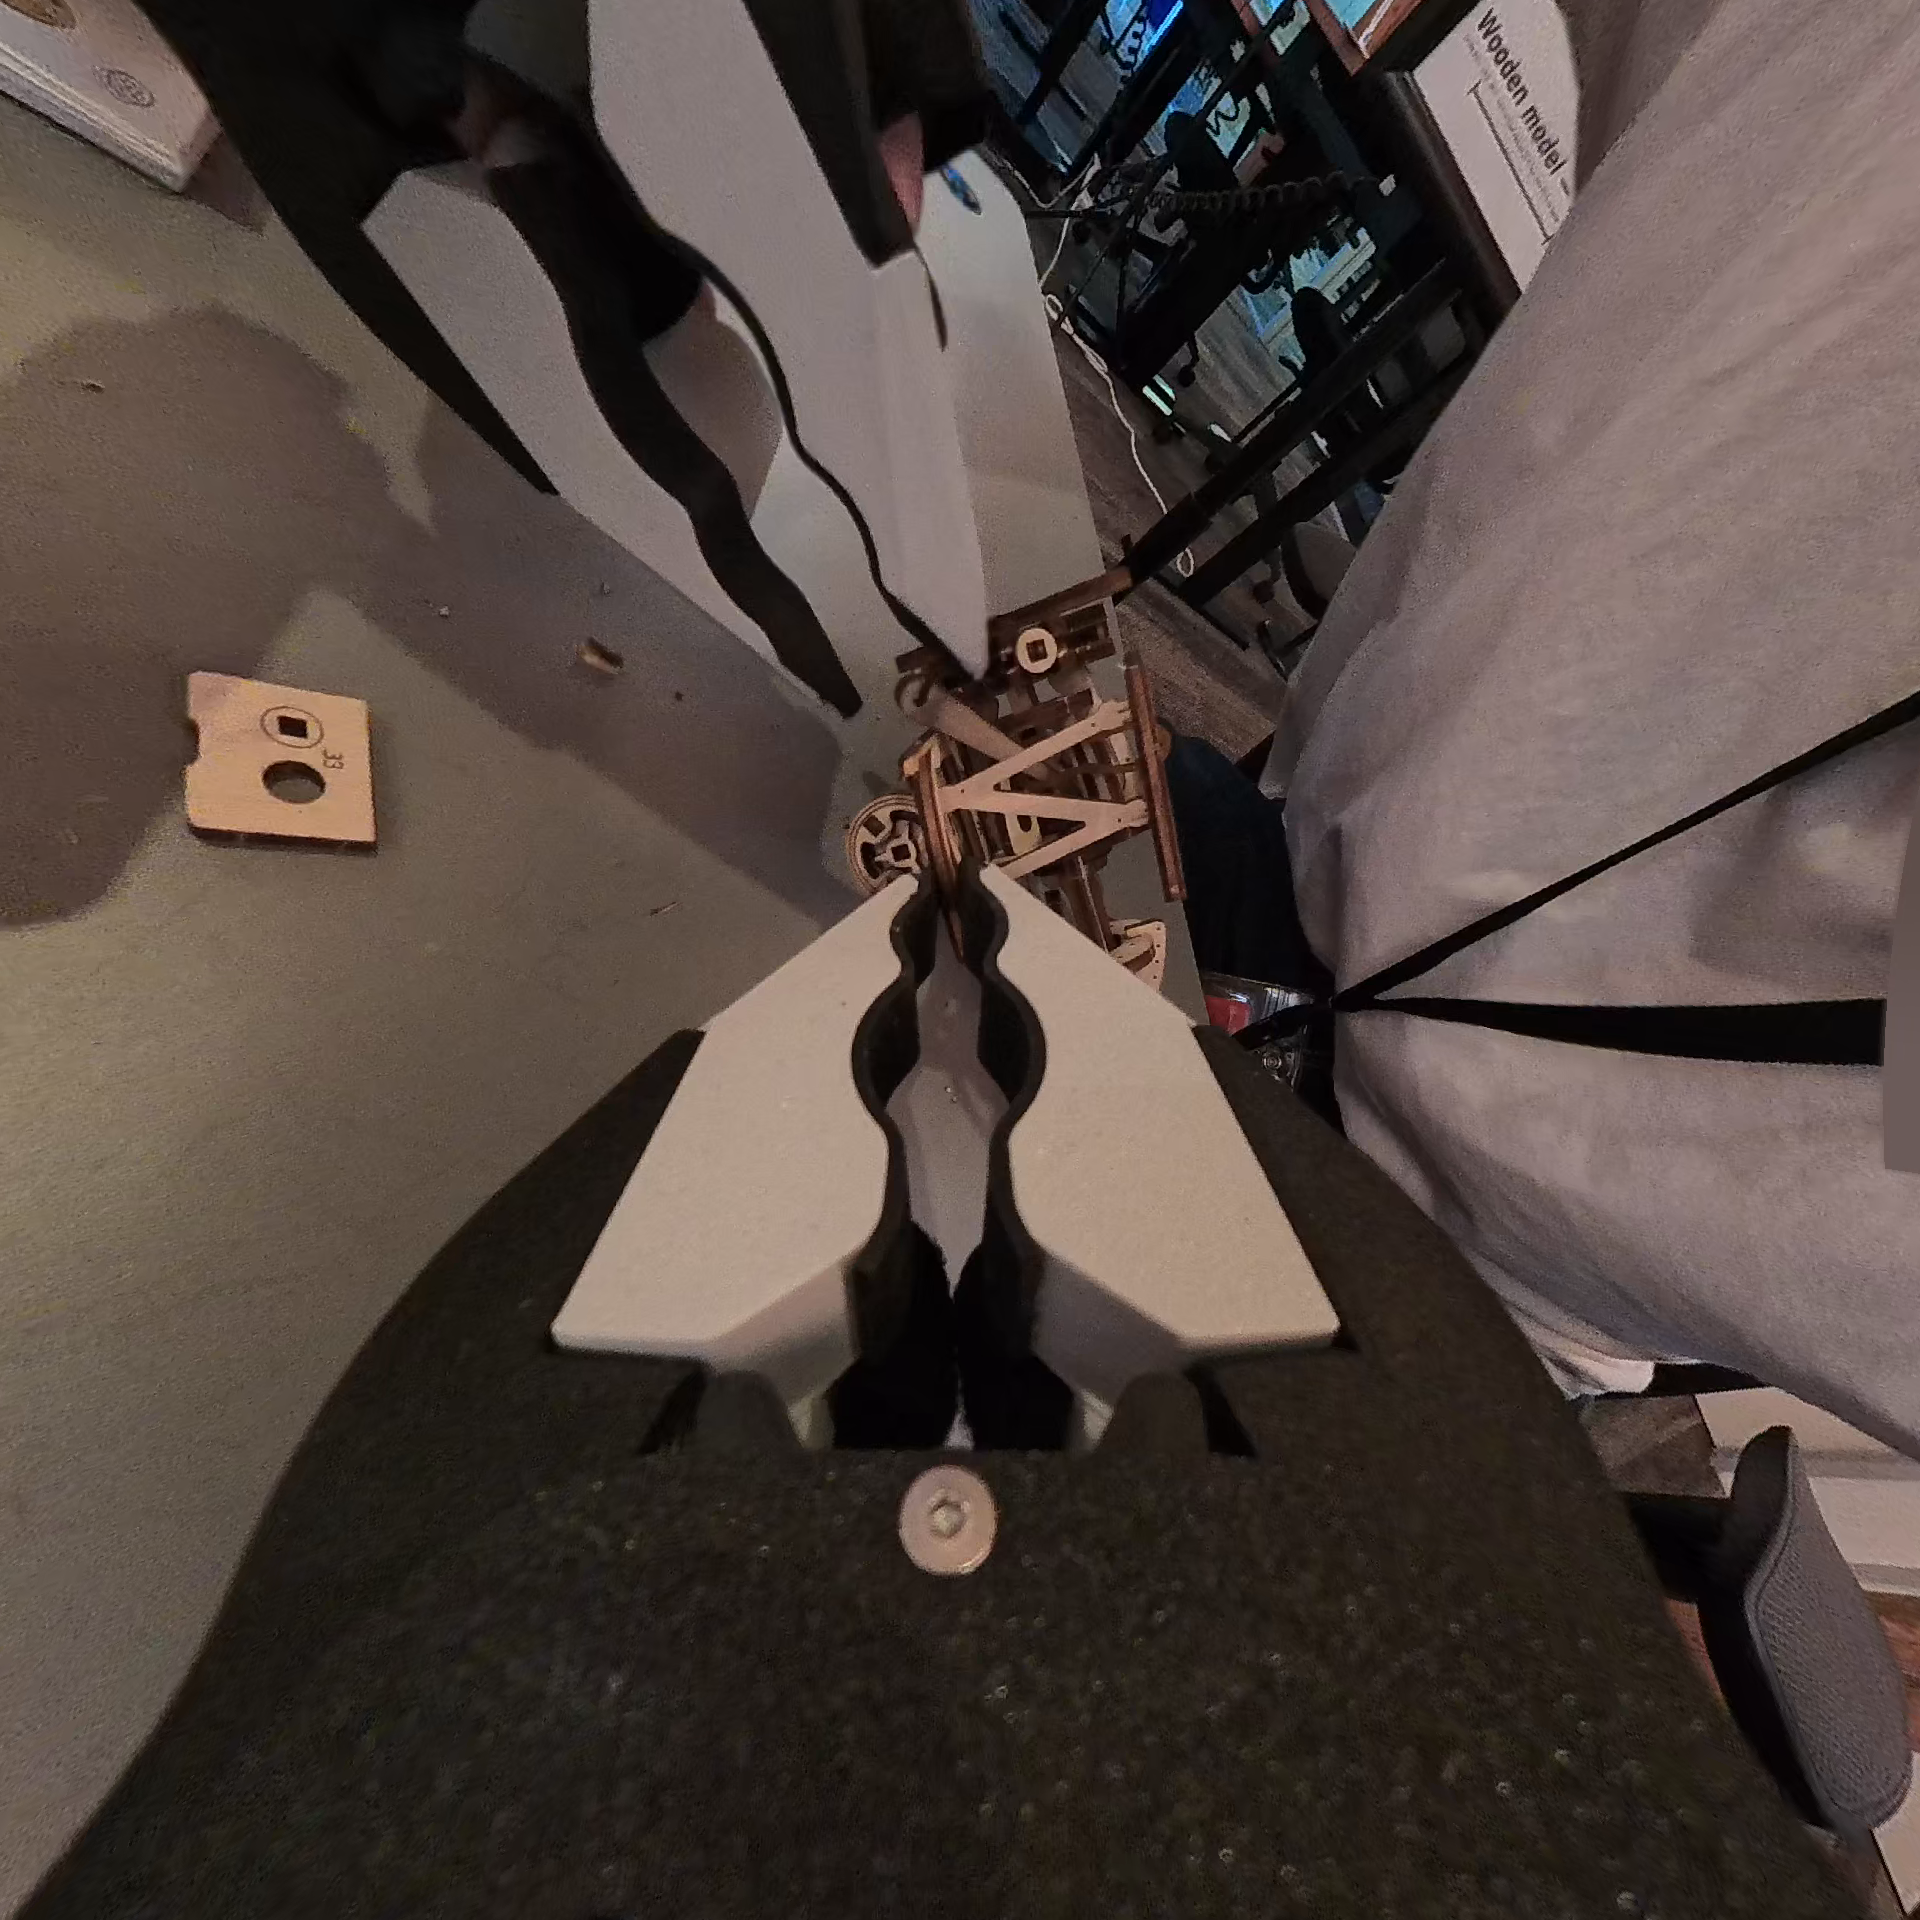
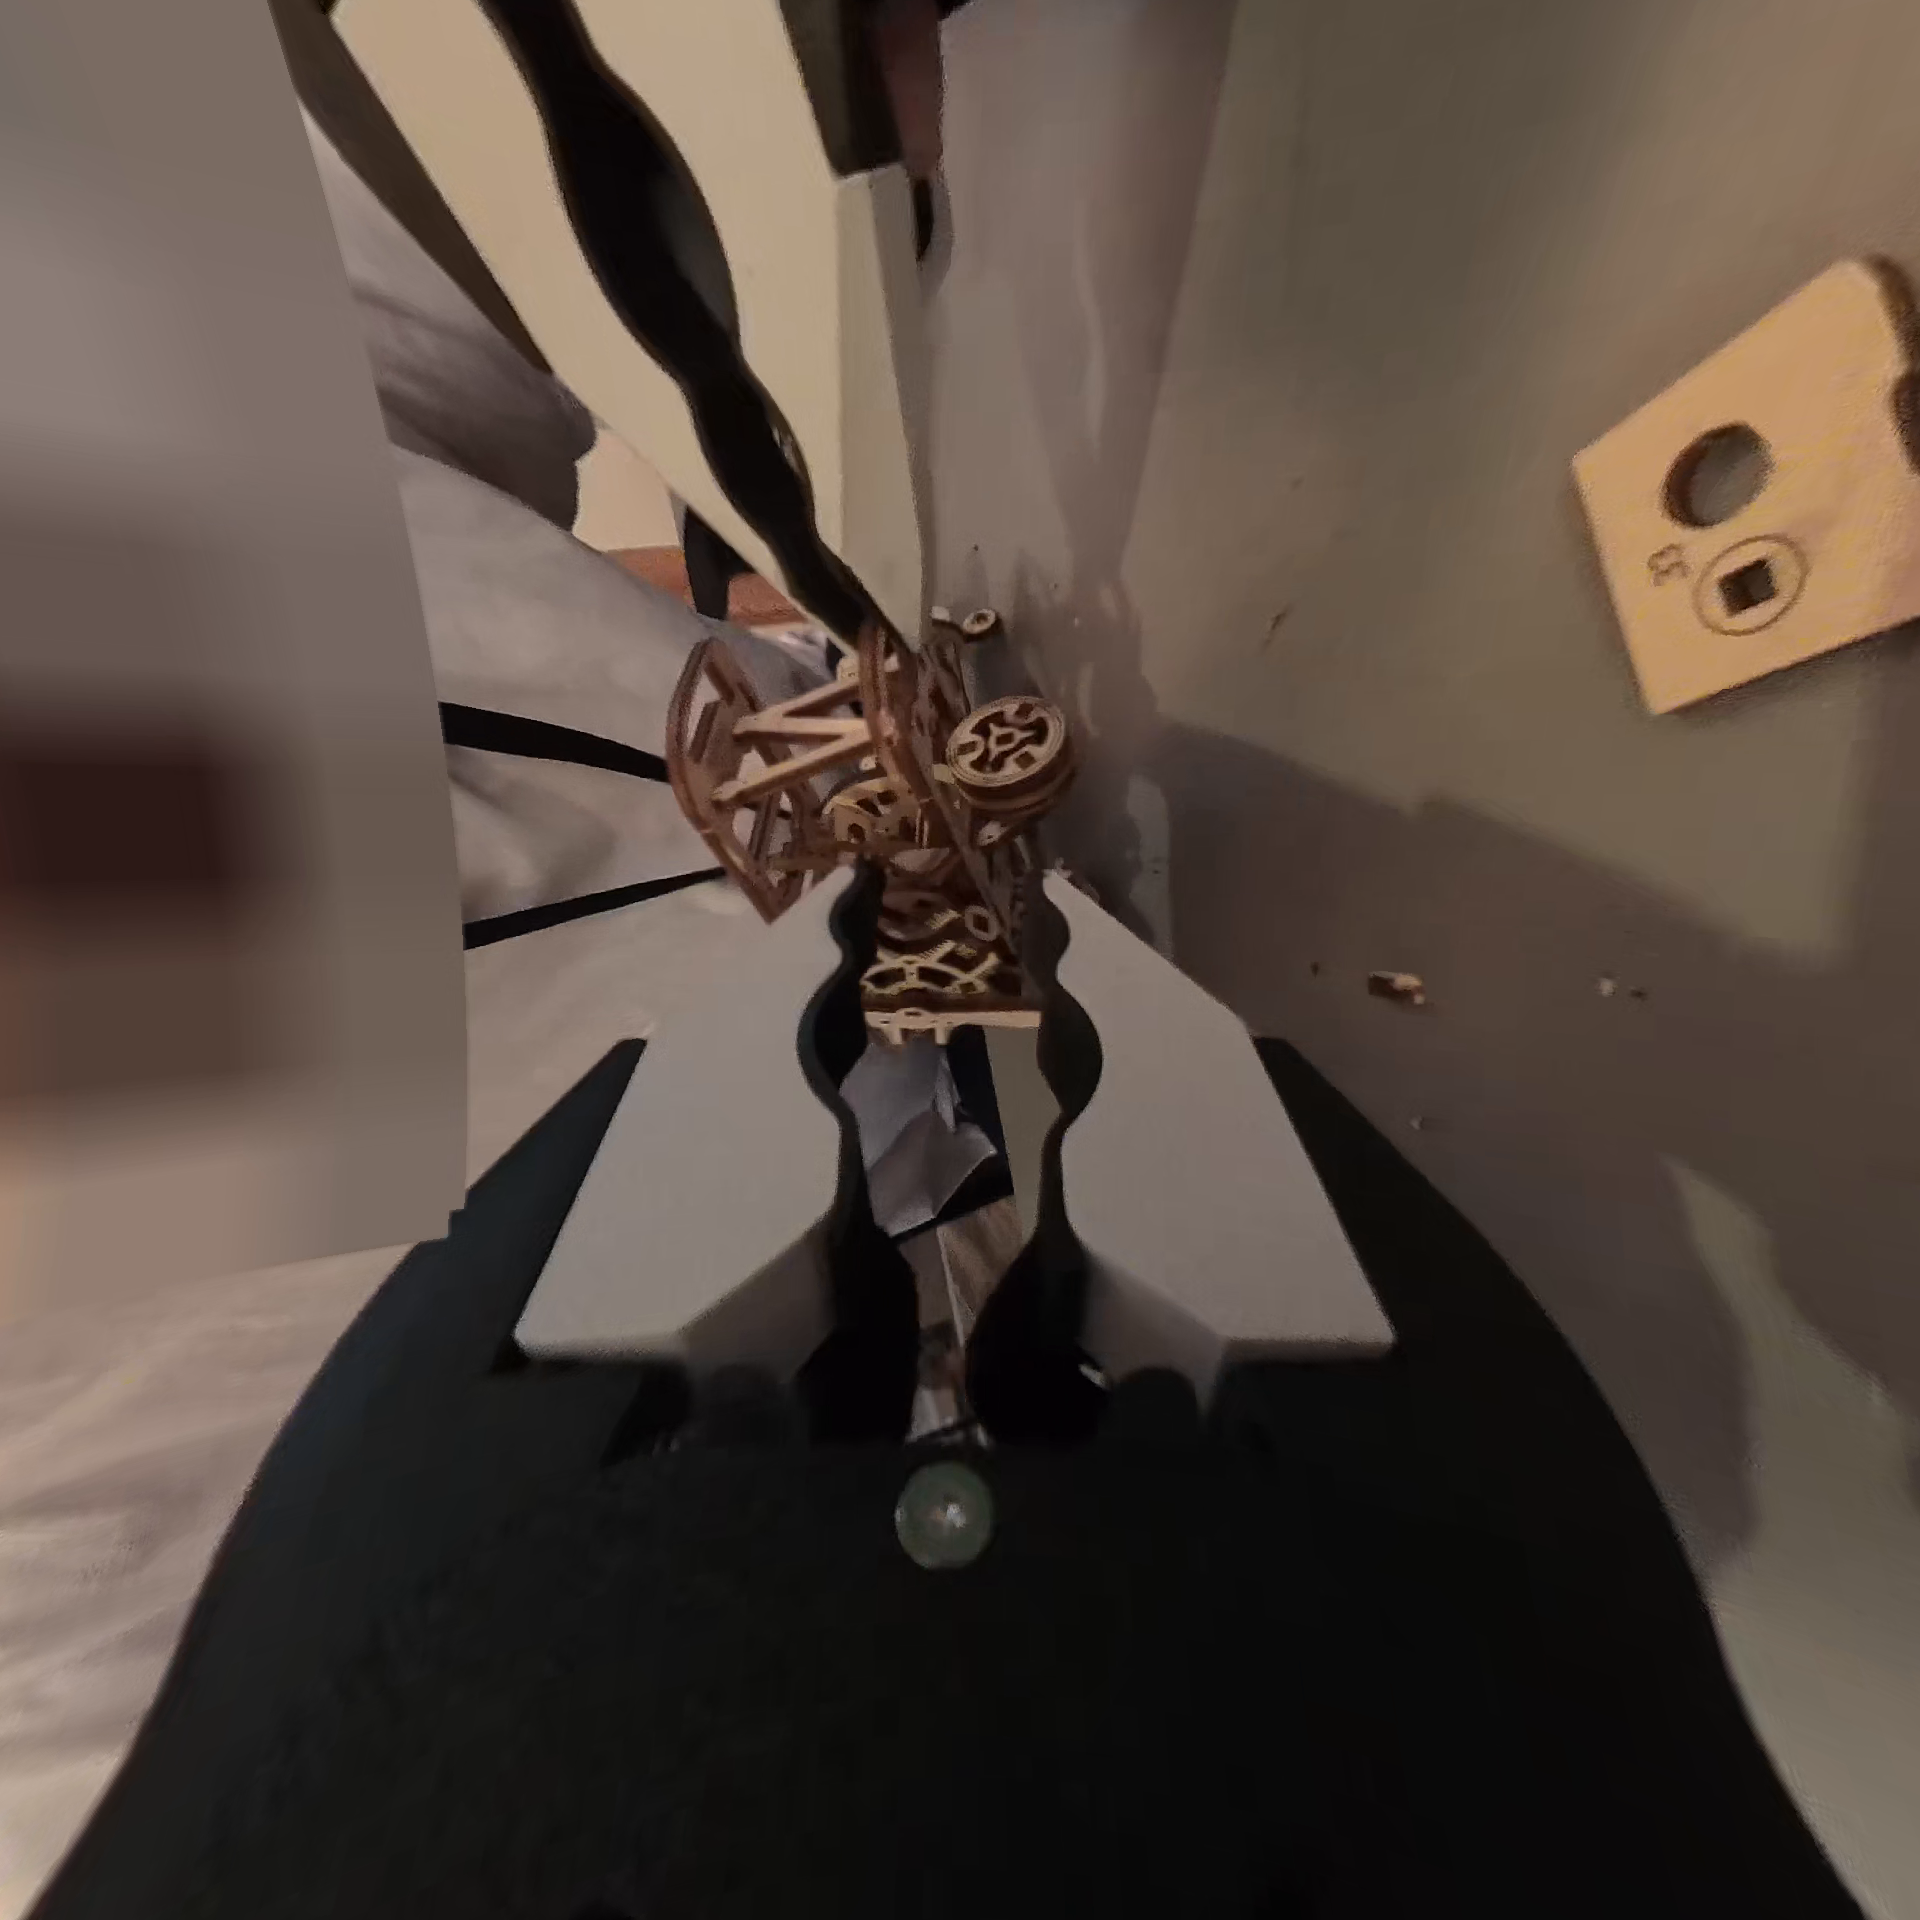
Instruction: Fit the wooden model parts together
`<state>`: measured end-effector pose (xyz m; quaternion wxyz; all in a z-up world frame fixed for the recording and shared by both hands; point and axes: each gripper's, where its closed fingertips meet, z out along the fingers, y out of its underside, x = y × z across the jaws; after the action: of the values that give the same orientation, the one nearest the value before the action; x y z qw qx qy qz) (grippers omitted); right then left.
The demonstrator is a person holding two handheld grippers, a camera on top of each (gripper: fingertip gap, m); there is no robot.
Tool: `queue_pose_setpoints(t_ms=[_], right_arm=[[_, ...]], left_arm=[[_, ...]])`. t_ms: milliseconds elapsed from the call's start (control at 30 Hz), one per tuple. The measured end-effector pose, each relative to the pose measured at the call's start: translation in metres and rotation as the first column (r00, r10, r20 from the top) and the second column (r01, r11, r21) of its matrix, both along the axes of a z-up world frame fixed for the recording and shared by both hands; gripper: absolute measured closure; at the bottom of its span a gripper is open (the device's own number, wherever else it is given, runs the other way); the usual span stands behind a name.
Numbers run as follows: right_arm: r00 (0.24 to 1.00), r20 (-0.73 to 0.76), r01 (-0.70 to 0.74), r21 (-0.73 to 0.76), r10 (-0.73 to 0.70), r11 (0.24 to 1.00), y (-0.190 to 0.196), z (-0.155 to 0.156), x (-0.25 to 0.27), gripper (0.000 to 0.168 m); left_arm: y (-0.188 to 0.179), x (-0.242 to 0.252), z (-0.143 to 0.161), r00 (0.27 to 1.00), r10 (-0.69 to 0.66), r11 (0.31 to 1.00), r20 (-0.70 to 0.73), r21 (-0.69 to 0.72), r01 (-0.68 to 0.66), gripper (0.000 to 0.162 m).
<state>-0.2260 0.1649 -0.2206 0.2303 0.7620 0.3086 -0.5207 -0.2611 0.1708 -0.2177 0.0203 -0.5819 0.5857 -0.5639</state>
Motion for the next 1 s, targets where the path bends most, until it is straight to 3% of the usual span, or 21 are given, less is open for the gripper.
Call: queue_pose_setpoints(t_ms=[467, 567, 667, 767, 1000], right_arm=[[0.993, 0.074, -0.08, -0.098, 0.087, 0.992, -0.007, -0.003, -0.003, 0.149], [0.995, 0.06, -0.07, -0.104, 0.077, 0.992, -0.007, 0.0, -0.006, 0.164], [0.997, 0.056, -0.046, -0.085, 0.051, 0.995, -0.005, 0.0, -0.006, 0.165], [1.0, 0.008, 0.0, -0.021, 0.0, 1.0, -0.002, 0.004, -0.009, 0.167], [0.99, -0.144, 0.055, 0.277, -0.015, 0.959, -0.003, 0.013, -0.004, 0.168]], left_arm=[[-0.001, 0.0, 0.001, 1.0, -0.001, 1.0, 0.0, 0.004, 0.001, 0.161], [-0.001, -0.001, 0.0, 1.0, -0.002, 1.0, -0.002, 0.006, 0.003, 0.16], [0.0, -0.001, -0.001, 1.0, 0.0, 1.0, -0.005, 0.003, 0.0, 0.161], [0.002, -0.001, -0.004, 1.0, 0.004, 1.0, -0.018, -0.001, -0.004, 0.161], [0.001, 0.0, -0.003, 1.0, 0.003, 0.999, -0.018, -0.048, -0.004, 0.161]])
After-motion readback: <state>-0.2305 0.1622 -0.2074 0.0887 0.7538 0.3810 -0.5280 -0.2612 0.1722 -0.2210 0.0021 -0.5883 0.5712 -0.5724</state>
